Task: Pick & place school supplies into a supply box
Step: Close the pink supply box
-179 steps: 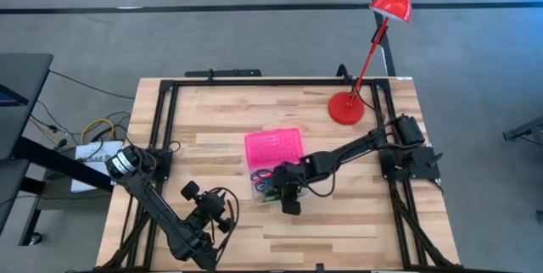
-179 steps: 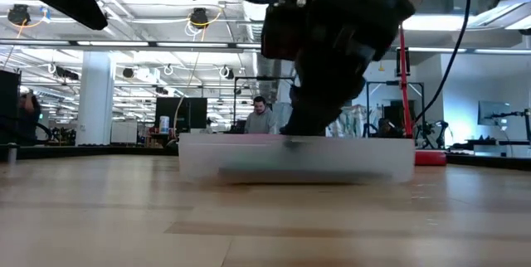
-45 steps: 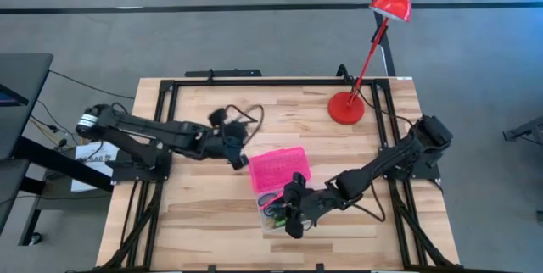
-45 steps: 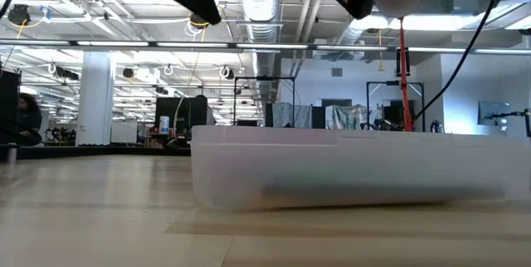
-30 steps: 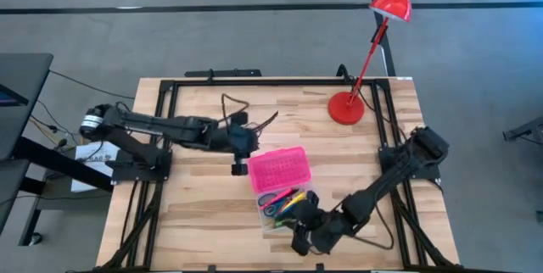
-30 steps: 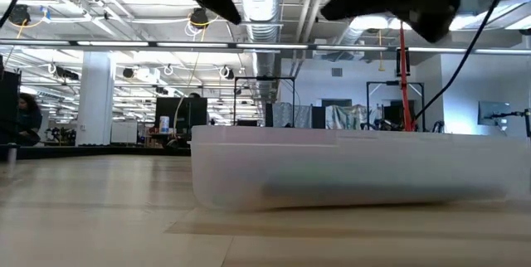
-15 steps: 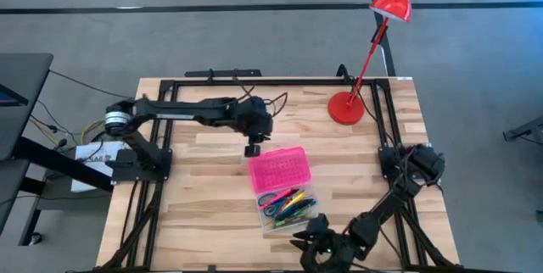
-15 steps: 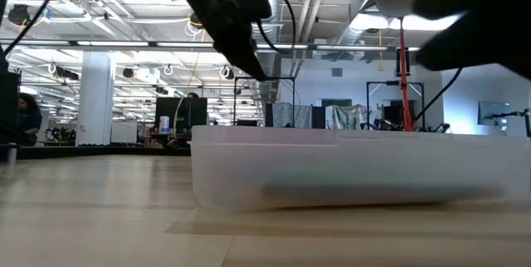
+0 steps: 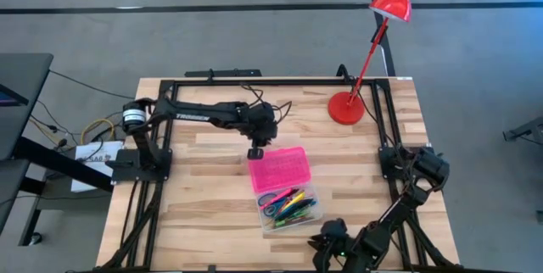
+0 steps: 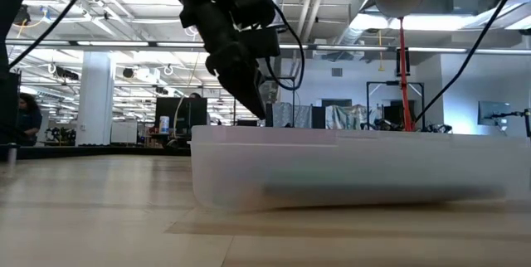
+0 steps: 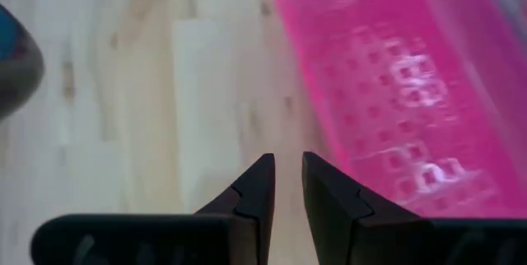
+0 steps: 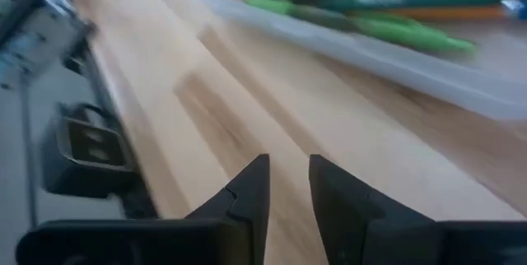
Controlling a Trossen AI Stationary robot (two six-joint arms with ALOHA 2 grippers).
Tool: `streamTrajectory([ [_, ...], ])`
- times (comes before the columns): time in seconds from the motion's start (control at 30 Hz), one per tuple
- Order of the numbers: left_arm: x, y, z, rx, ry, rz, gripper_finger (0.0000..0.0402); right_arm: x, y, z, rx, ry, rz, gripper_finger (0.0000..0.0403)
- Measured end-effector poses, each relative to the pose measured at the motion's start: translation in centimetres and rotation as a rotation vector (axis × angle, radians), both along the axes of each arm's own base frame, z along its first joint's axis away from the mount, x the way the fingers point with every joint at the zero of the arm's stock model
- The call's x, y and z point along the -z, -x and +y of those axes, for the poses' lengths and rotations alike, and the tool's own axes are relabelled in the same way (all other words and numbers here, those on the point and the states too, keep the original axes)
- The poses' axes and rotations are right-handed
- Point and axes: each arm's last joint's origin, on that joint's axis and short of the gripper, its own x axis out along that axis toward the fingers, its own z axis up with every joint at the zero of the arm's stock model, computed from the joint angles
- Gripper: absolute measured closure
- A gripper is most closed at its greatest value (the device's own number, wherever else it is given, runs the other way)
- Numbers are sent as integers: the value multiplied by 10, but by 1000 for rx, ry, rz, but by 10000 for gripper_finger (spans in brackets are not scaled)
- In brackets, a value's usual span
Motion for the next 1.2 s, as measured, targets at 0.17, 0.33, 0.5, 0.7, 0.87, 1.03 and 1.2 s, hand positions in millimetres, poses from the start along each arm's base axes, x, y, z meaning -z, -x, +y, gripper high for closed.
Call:
streamTrajectory([
  [0.17,1,4,11,-40,-23,24,343,4,6,-5,-4,42,87,337],
  [0.33,10,10,19,-61,3,103,343,9,5,-16,26,85,125,344],
  [0.5,24,12,18,-50,42,181,343,15,-3,-32,56,108,188,344],
  [0.7,35,12,16,-60,109,231,343,16,-8,-44,84,142,241,344],
  [0.87,42,16,12,-56,127,261,343,17,-5,-47,88,182,266,344],
  [1.03,51,25,8,-66,183,314,343,17,-1,-53,103,237,310,344],
  [1.2,58,30,3,-73,246,336,343,17,4,-58,137,275,347,344],
])
